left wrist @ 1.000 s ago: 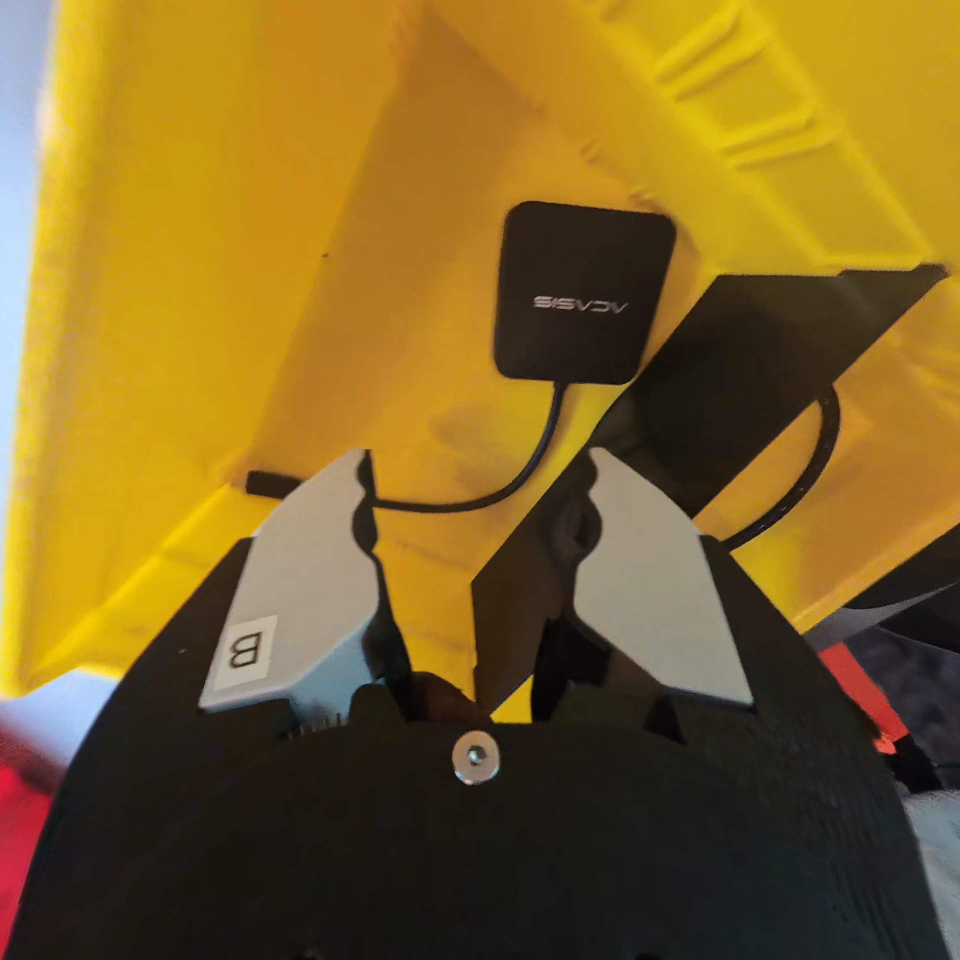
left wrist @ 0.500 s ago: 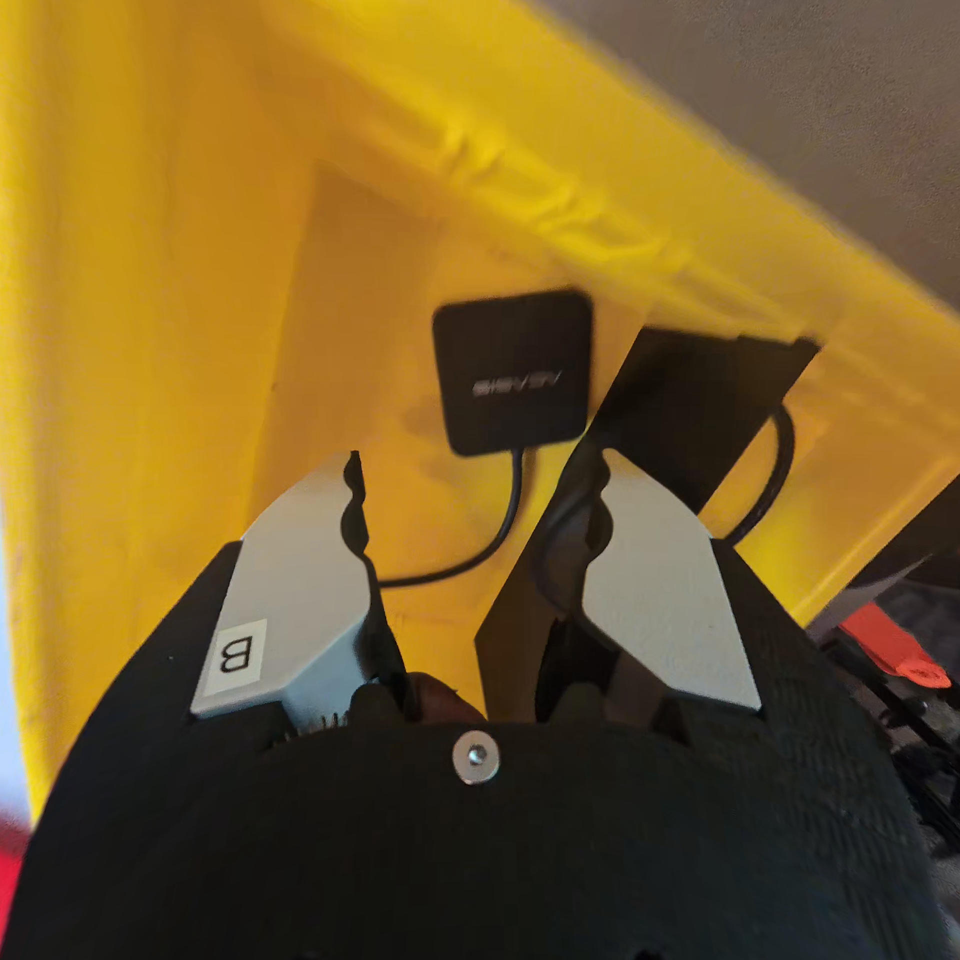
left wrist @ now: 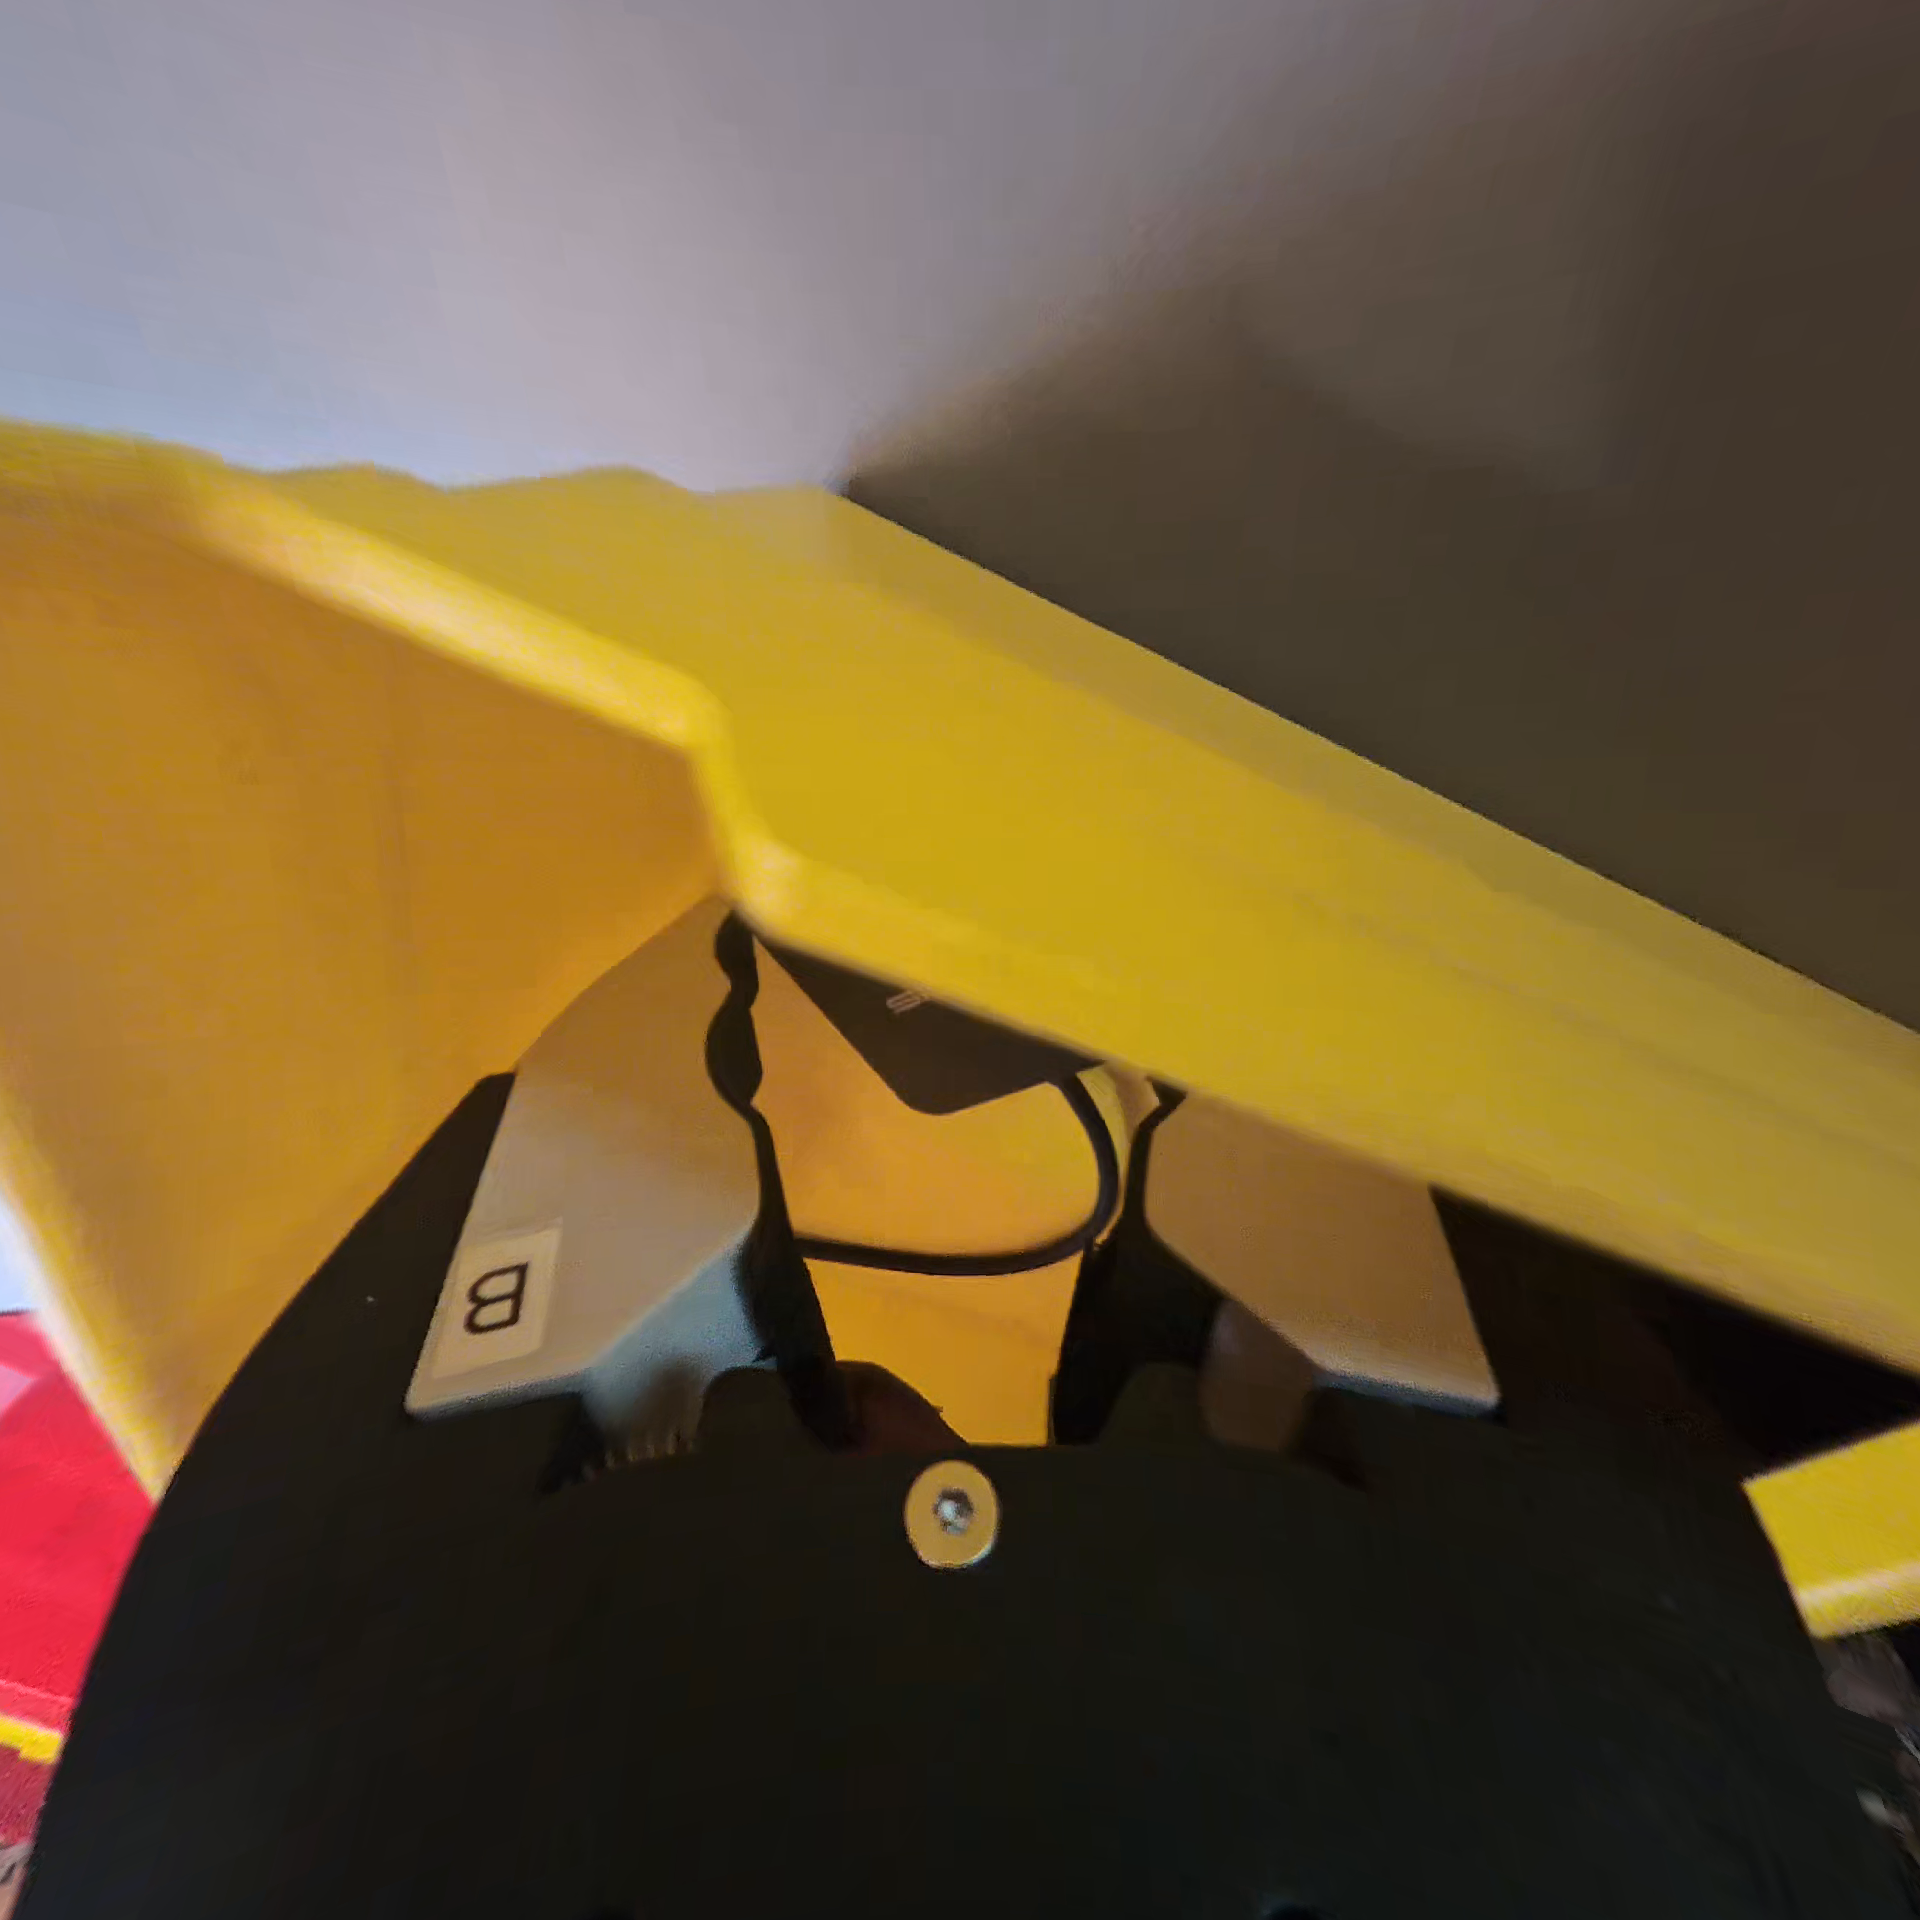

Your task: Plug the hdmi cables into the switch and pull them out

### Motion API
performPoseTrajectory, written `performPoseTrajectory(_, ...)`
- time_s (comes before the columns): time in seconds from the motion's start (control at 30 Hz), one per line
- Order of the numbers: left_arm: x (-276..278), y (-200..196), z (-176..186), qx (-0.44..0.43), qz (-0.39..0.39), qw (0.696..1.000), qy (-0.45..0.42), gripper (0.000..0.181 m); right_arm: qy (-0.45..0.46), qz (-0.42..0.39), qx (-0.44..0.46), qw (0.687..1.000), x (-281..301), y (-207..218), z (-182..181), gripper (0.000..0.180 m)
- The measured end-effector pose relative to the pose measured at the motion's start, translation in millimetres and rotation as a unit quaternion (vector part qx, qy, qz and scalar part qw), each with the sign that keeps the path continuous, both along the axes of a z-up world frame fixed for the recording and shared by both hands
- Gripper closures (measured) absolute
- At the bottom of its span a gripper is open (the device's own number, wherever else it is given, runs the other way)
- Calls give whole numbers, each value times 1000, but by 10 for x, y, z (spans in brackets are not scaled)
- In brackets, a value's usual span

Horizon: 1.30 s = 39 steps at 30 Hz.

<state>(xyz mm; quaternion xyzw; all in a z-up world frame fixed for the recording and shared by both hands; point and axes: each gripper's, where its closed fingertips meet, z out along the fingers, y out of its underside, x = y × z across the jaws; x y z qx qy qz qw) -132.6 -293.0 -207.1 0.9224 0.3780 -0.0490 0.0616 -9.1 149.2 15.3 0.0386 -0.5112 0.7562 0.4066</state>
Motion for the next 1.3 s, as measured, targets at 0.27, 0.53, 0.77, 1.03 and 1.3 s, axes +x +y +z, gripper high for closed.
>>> performPoseTrajectory(0.27,201,-51,-99,44,80,995,-44,92,7,-2,-2,1000,29,14,27,61)
performPoseTrajectory(0.53,180,50,-20,64,40,997,10,110,17,-9,-2,1000,58,34,53,62)
performPoseTrajectory(0.77,-2,60,737,110,49,976,184,111,22,7,-35,999,168,126,155,65)
performPoseTrajectory(1.03,421,500,2322,261,29,812,522,111,27,50,-54,997,387,37,220,68)
performPoseTrajectory(1.3,1820,1753,2956,650,6,485,585,112,41,92,-70,992,787,-499,173,74)
